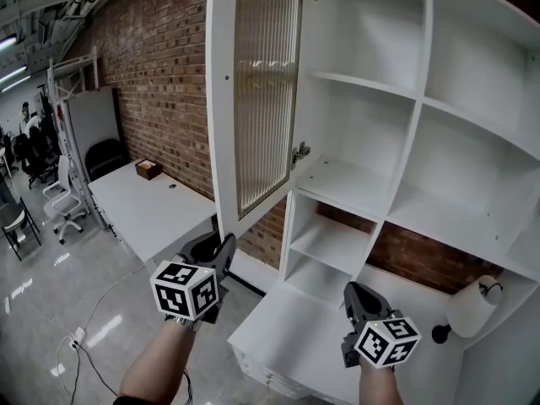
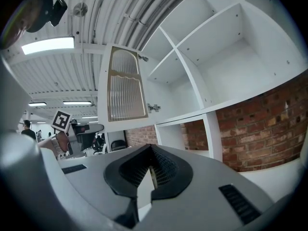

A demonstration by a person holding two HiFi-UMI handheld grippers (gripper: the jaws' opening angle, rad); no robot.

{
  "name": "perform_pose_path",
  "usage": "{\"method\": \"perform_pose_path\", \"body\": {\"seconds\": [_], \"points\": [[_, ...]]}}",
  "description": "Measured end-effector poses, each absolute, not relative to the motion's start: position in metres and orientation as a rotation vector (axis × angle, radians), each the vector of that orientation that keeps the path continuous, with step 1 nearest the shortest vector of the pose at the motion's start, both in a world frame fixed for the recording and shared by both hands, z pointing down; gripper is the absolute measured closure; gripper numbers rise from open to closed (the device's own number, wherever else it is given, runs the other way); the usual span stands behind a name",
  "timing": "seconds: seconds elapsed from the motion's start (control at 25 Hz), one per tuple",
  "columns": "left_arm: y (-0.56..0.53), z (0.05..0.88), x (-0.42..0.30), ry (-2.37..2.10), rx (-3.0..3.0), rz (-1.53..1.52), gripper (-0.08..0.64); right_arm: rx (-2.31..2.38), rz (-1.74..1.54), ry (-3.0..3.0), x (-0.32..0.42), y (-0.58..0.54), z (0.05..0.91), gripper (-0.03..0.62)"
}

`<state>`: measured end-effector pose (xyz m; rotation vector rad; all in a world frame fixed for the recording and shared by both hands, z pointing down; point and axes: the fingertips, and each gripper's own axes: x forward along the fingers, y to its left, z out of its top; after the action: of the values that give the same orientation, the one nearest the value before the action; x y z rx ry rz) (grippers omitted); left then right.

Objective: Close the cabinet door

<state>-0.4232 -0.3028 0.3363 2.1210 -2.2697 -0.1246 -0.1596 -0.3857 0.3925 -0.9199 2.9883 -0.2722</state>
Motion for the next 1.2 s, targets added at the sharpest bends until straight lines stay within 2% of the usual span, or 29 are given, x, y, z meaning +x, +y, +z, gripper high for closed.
{"method": "perform_pose_path", "body": {"seconds": [1.2], "points": [[-0.343, 0.334, -0.276, -2.036, 2.362, -0.074, 0.457, -1.022, -0.231, 2.912, -0.056, -0.403, 0.363, 0.565]]}}
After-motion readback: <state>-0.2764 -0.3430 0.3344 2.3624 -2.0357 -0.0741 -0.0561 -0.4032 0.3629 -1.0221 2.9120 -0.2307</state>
